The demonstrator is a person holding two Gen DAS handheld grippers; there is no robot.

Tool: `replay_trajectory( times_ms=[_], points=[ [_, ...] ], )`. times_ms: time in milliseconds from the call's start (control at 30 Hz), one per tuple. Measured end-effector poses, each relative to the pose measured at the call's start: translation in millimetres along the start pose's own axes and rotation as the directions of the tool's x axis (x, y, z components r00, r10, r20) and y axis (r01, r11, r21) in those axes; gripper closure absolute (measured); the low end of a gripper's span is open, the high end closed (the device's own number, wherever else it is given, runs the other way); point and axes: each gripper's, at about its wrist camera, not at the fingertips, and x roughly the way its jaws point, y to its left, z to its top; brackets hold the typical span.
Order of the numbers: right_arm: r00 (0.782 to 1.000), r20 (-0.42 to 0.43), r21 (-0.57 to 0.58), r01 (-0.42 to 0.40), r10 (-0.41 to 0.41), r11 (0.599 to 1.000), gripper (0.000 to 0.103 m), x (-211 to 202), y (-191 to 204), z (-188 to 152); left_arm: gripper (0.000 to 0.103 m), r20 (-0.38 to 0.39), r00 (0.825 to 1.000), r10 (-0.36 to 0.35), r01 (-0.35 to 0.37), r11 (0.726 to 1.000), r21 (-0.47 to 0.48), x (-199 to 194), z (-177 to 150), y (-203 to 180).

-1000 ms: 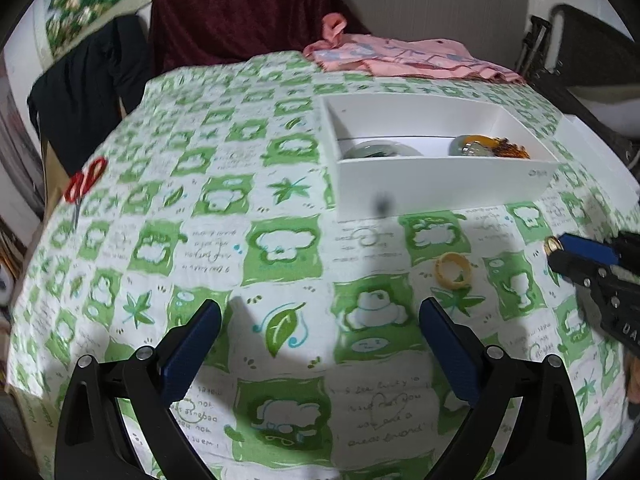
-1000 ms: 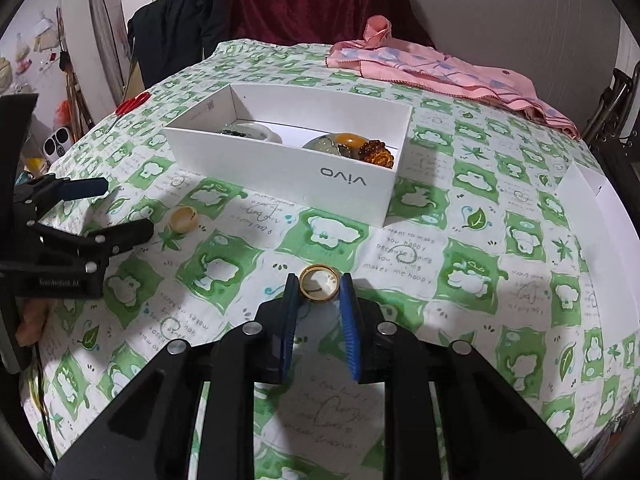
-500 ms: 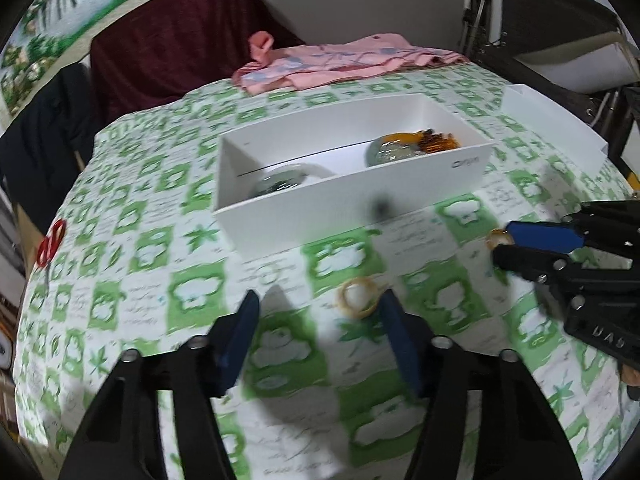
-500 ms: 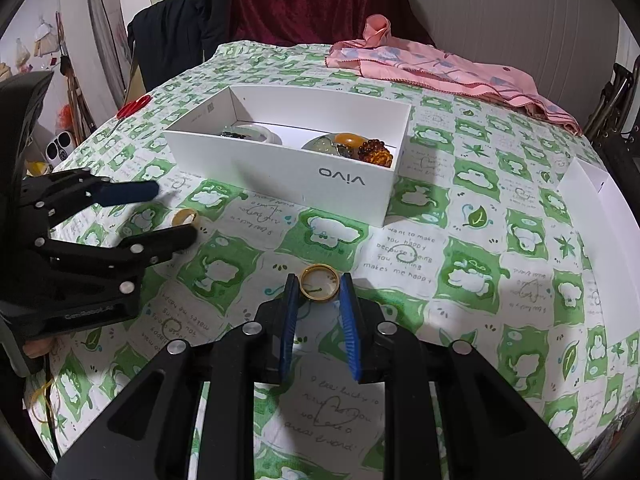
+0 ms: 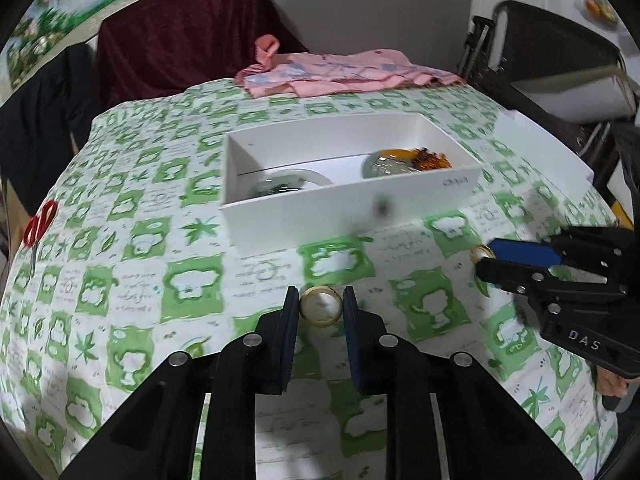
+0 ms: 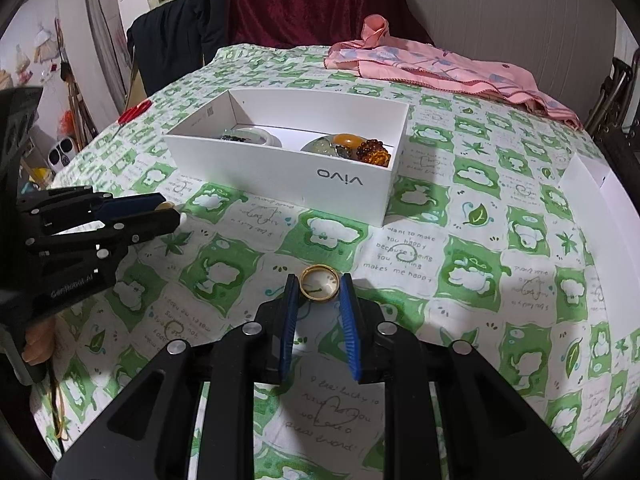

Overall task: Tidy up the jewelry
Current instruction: 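Grasp the cream ring with the left tool while the right tool grasps the gold ring, then lift the cream ring with the left tool while the right tool lifts the gold ring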

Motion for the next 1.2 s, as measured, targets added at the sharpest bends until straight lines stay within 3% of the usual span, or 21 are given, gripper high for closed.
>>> replay_trajectory(
  times_ms=[333, 633, 933, 1200],
  points=[
    [1.000, 0.001, -0.010, -0.008, 0.008, 1.000, 0.083, -2.2, 6.3, -2.3, 0.081, -0.026, 0.999, 0.025, -0.025, 1.000, 0.004, 3.4, -2.6, 1.0],
    [0.997, 0.053, -0.034, -0.045, 0.047, 0.998, 0.083, -16.4, 19.5, -8.7, 0.081, 0.017, 1.000, 0.019, -0.019, 1.000, -0.005, -9.9, -5.7, 0.1],
    [0.998, 0.019, -0.003, -0.067, 0.067, 0.998, 0.083, -9.5, 14.5, -8.2, 0.081, 0.014, 0.998, 0.055, -0.055, 0.998, 0.023, -7.8, -6.3, -4.6],
    [0.998, 0.041, 0.001, -0.058, 0.058, 0.998, 0.083, -13.1, 13.3, -8.6, 0.081, 0.043, 0.993, 0.108, -0.109, 0.994, 0.023, -13.9, -8.3, -5.8]
  ],
)
